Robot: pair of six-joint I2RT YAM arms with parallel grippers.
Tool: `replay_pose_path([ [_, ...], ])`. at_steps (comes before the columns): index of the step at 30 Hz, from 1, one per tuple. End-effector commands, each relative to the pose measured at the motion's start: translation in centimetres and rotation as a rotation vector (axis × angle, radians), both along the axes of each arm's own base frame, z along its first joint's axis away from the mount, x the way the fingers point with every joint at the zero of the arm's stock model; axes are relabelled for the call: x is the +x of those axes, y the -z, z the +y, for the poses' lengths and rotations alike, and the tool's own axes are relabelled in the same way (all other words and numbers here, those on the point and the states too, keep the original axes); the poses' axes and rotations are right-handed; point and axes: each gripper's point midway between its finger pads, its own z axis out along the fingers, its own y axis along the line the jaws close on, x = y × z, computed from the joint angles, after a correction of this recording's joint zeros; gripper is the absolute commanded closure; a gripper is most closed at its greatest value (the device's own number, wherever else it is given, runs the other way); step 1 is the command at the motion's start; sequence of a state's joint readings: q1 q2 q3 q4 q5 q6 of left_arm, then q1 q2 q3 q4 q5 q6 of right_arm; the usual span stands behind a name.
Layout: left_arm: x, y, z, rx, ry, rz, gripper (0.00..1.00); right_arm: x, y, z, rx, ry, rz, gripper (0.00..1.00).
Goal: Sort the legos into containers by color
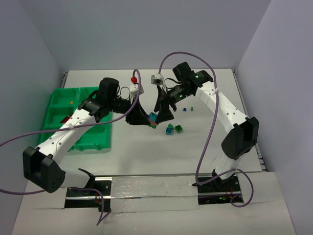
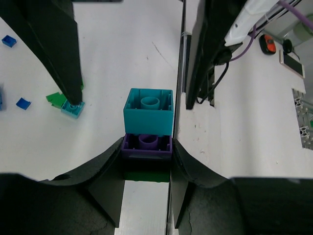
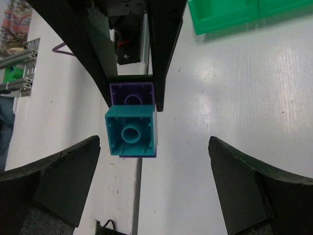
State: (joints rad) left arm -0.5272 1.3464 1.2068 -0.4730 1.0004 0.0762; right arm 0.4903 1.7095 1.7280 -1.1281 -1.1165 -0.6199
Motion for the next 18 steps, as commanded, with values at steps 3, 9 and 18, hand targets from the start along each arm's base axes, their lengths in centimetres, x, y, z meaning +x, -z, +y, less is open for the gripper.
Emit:
replay_pose_path([
  [3,0.5,-2.6,-0.8,-0.077,-0.002,0.013,1.0,-1.3,-1.2,0.9,0.045,-0.036,-0.006,0.03],
  [9,1.1,-2.4,-0.9,-0.066,-0.023,0.02,1.0,-1.0,-1.2,1.7,0.059,-0.041,0.041,0.28],
  [18,1.6,-2.7,-1.2,-0.07,-0.046,0.026,1.0,-0.8,-0.4,2.0,0.033,-0.038,0.047,0.48],
])
